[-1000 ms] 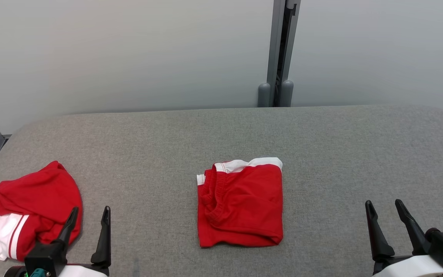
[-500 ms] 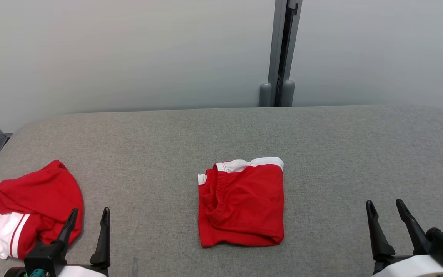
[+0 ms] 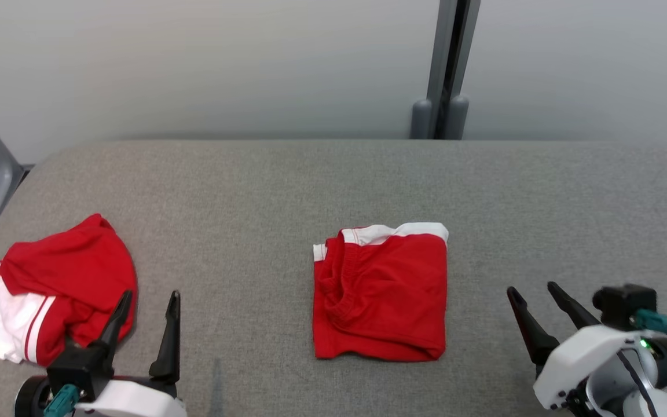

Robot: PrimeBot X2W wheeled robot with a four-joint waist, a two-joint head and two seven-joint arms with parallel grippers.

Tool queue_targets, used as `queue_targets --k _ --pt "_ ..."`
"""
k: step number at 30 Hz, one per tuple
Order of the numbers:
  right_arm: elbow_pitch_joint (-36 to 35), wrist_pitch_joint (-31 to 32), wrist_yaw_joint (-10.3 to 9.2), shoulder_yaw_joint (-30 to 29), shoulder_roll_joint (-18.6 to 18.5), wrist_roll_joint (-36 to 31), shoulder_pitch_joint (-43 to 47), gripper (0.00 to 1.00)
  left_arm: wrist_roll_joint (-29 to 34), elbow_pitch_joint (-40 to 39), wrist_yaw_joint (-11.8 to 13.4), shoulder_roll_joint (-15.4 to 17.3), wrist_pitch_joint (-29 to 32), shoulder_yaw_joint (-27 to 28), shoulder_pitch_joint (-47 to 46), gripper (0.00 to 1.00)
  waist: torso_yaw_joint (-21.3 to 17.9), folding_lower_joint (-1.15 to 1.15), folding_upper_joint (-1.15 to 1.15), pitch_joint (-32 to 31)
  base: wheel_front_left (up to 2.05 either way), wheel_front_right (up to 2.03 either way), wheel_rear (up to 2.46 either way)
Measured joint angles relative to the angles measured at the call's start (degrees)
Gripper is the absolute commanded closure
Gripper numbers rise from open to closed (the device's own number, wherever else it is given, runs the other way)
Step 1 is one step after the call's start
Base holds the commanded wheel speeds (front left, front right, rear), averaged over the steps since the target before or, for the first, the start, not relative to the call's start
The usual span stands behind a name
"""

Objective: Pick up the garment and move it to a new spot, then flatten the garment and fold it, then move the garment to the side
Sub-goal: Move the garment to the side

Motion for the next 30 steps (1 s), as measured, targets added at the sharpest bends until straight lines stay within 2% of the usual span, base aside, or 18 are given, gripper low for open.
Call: queue_targets --k 6,19,20,21,22,30 --pt "4.2 5.4 0.0 5.3 -1.8 3.2 -6.1 0.0 0.1 -0.5 -1.1 -1.1 -0.1 -0.9 -3.4 0.0 1.9 0.0 0.0 4.6 0.0 0.0 0.0" --pt "14.1 8.6 0.0 12.5 -2.9 8.2 -16.1 0.0 1.4 0.9 -3.6 -3.2 -0.7 -1.5 -8.8 0.0 6.2 0.0 0.0 12.6 0.0 0.0 0.0" --pt "14.6 9.0 0.0 12.7 -2.9 8.6 -16.6 0.55 1.6 1.1 -3.7 -3.3 -0.7 -1.4 -8.9 0.0 6.3 0.0 0.0 12.9 0.0 0.0 0.0" --pt "15.0 9.2 0.0 12.9 -2.9 9.1 -17.1 0.96 1.6 1.2 -3.9 -3.3 -0.7 -1.4 -9.1 0.0 6.4 0.0 0.0 13.1 0.0 0.0 0.0" --pt "15.2 9.7 0.0 13.1 -2.9 9.5 -17.5 1.0 1.7 1.3 -4.0 -3.4 -0.7 -1.3 -9.3 0.0 6.4 0.0 0.0 13.3 0.0 0.0 0.0" --pt "15.1 9.5 0.0 15.4 -3.4 10.8 -18.5 1.0 2.6 1.1 -4.5 -3.6 -0.7 0.0 -9.6 0.0 5.3 0.0 0.0 13.6 0.0 0.0 0.0"
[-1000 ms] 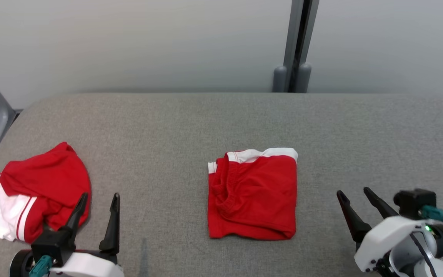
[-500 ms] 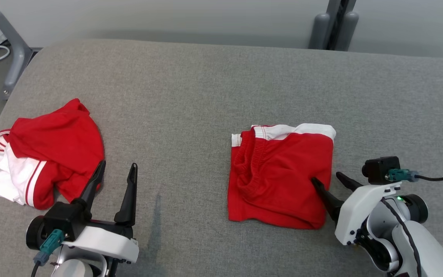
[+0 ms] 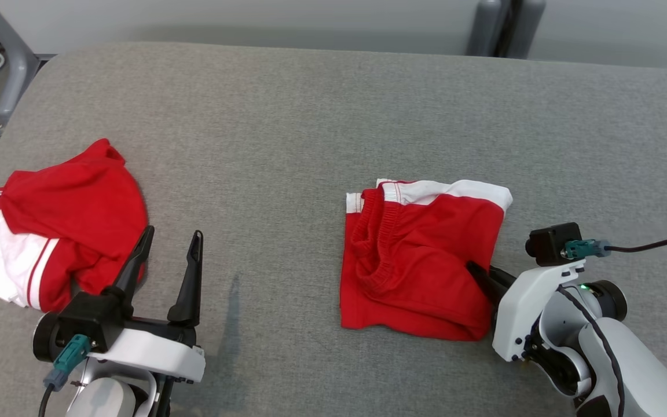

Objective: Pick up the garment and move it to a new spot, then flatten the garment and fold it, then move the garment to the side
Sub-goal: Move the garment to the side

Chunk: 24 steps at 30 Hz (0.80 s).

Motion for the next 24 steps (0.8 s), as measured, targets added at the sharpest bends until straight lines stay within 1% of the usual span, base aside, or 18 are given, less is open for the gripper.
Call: queue_targets --k 5,9,18,24 --pt "-1.7 -0.6 0.01 1.3 -0.8 -0.9 0.0 1.0 0.6 -1.5 -0.3 0.2 0.0 0.9 0.0 0.0 -2.4 0.0 0.0 0.2 0.0 0.0 0.0" --pt "-3.7 -1.3 0.0 1.7 -1.7 -1.6 1.2 1.0 1.1 -2.7 -0.5 0.6 -0.1 1.4 0.3 0.0 -5.6 0.0 0.0 0.3 0.0 0.0 0.0" --pt "-7.7 -1.2 0.01 0.9 -4.4 -3.6 3.7 1.0 1.8 -6.4 -0.5 2.9 0.8 1.8 0.3 0.0 -15.3 0.0 0.0 1.5 0.0 0.0 0.0" --pt "-8.9 -1.5 0.01 0.7 -7.5 -5.6 2.1 1.0 2.6 -9.6 -0.5 4.9 2.6 1.9 -0.3 0.0 -21.5 0.0 0.0 3.2 0.0 0.0 0.0"
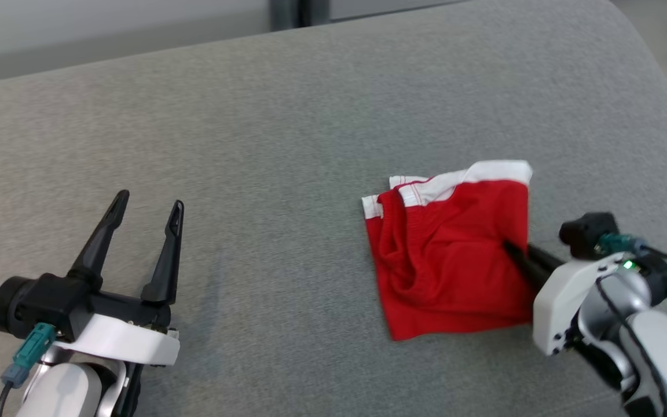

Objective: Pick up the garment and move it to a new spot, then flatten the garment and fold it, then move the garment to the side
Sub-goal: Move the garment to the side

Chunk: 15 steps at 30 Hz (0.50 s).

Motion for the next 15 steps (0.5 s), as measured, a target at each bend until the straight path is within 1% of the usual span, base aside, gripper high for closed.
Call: queue_targets --k 3,6,7,8,15 --pt "0.7 -0.7 0.0 0.3 -2.7 -1.3 -3.3 1.0 0.4 -1.5 0.0 1.1 1.1 0.0 -0.8 0.0 -2.5 0.0 0.0 1.2 0.0 0.0 0.0" --pt "3.1 -1.7 0.0 -0.4 -5.5 -1.5 -7.2 1.0 0.9 -2.9 -0.5 1.8 2.1 -0.5 -1.6 0.0 -4.1 0.0 0.0 2.7 0.0 0.0 0.0" --pt "3.1 -1.7 0.0 -0.4 -5.5 -1.5 -7.2 1.0 0.9 -2.9 -0.5 1.8 2.1 -0.5 -1.6 0.0 -4.1 0.0 0.0 2.7 0.0 0.0 0.0" --pt "5.0 -2.7 0.0 -0.9 -7.4 -1.3 -10.2 1.0 1.1 -3.6 -0.6 2.4 2.8 -0.7 -2.4 0.0 -4.7 0.0 0.0 3.9 0.0 0.0 0.0" --pt "14.7 -6.9 0.0 -2.7 -11.5 0.4 -20.5 1.0 2.0 -5.8 -1.5 3.3 4.2 -1.8 -5.4 0.0 -5.0 0.0 0.0 7.8 0.0 0.0 0.0"
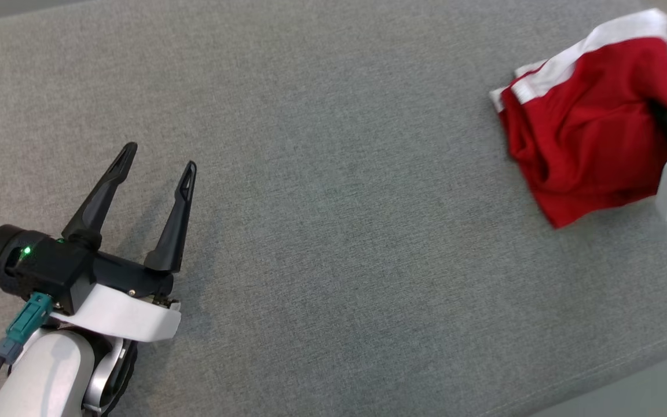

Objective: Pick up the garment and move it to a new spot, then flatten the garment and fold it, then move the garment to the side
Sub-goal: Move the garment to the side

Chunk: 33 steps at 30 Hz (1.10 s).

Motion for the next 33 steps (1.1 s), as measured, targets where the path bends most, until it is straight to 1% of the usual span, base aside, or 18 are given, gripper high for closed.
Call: queue_targets --k 3,7,8,9,10,14,18,24,26,29,33 --pt "4.6 -2.0 0.0 -0.1 -0.9 0.5 -3.2 1.0 0.4 -0.6 -0.3 0.1 0.3 -0.5 -0.8 0.0 0.4 0.0 0.0 1.6 0.0 0.0 0.0" --pt "10.1 -4.1 0.0 0.7 -1.1 0.8 -6.4 0.99 0.5 -1.1 -0.6 0.5 0.4 -0.8 -1.7 0.0 0.9 0.0 0.0 3.5 0.0 0.0 0.0" --pt "11.4 -4.7 0.0 1.0 -1.1 0.7 -7.2 0.65 0.5 -1.1 -0.6 0.6 0.4 -0.8 -1.7 0.0 1.0 0.0 0.0 3.9 0.0 0.0 0.0" --pt "12.6 -5.8 0.01 0.9 -1.1 0.6 -7.9 0.16 0.5 -1.1 -0.6 0.7 0.4 -0.8 -1.9 0.0 1.1 0.0 0.0 4.3 0.0 0.0 0.0" --pt "13.7 -6.6 0.0 0.9 -1.1 0.5 -8.6 0.0 0.5 -1.1 -0.7 0.7 0.4 -0.8 -2.2 0.0 1.1 0.0 0.0 4.6 0.0 0.0 0.0" --pt "18.0 -8.8 0.0 1.0 -1.0 -1.2 -10.5 0.0 0.5 -0.8 -0.9 0.9 0.3 -0.8 -2.6 0.0 1.1 0.0 0.0 5.1 0.0 0.0 0.0" --pt "20.9 -11.0 0.0 0.3 -0.7 -1.1 -11.0 0.0 0.4 -0.1 -0.9 0.8 -0.1 -0.8 -2.8 0.0 1.1 0.0 0.0 4.8 0.0 0.0 0.0" --pt "21.4 -19.1 0.0 -4.2 0.4 0.4 -10.2 0.0 -0.7 1.8 -0.3 -0.2 -1.6 -0.6 -2.5 0.0 1.5 0.0 0.0 2.6 0.0 0.0 0.0" --pt "20.8 -21.6 0.0 -6.5 1.2 0.7 -8.7 0.0 -1.3 2.5 0.0 -0.6 -2.2 -0.4 -2.1 0.0 1.7 0.0 0.0 1.4 0.0 0.0 0.0" --pt "18.6 -23.6 0.0 -10.1 2.6 -0.1 -6.3 0.0 -1.9 3.5 0.6 -1.3 -3.1 0.1 -1.4 0.0 2.2 0.0 0.0 -0.5 0.0 0.0 0.0" --pt "11.7 -24.5 0.0 -16.0 6.1 -2.7 -1.9 0.0 -2.8 4.7 1.6 -2.2 -4.1 1.1 -0.3 0.0 3.5 0.0 0.0 -3.1 0.0 0.0 0.0"
